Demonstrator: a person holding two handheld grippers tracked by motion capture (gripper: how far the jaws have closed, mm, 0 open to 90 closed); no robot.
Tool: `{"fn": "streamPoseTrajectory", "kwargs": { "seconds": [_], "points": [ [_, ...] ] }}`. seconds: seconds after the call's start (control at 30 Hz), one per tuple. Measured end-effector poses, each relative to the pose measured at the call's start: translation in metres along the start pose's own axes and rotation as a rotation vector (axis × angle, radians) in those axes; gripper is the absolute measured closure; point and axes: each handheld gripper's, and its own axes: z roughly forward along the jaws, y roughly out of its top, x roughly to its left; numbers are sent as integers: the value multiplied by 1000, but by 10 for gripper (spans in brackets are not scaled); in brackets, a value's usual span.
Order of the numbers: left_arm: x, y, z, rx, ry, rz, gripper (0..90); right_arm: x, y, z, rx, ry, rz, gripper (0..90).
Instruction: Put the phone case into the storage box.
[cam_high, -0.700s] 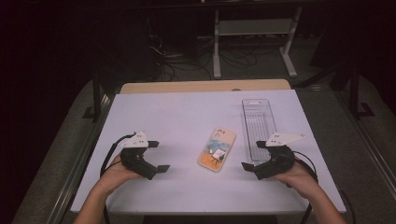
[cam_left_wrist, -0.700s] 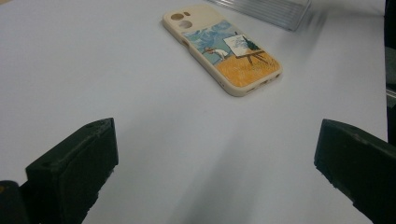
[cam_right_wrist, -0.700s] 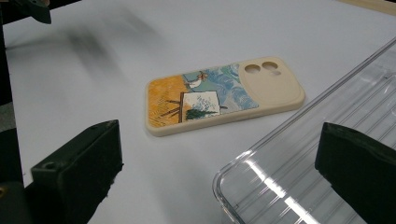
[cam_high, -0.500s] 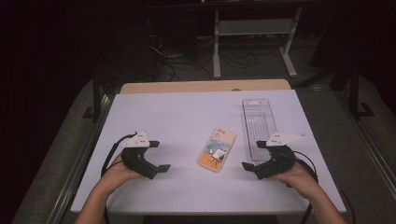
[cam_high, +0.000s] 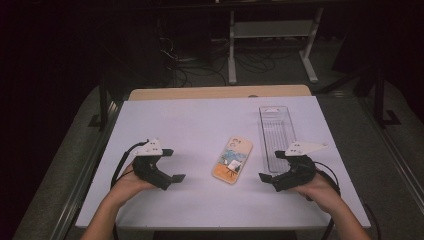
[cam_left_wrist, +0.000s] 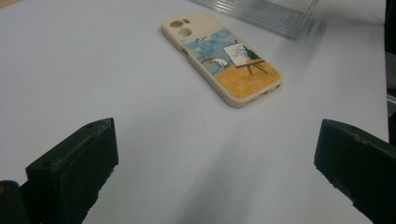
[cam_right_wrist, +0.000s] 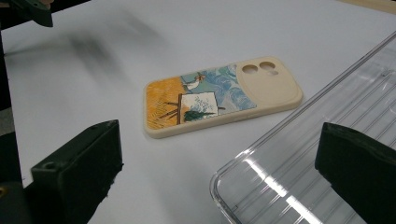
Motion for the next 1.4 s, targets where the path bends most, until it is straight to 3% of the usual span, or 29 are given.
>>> {"fn": "streamPoseTrajectory", "kwargs": {
  "seconds": [0.4,1.4],
  "points": [
    [-3,10,6,-25,-19,-8,0,0,0,0,-1,1,2,2],
    [-8,36,31,-26,-69,34,0,1,1,-2,-24,6,7,3]
  ]
}}
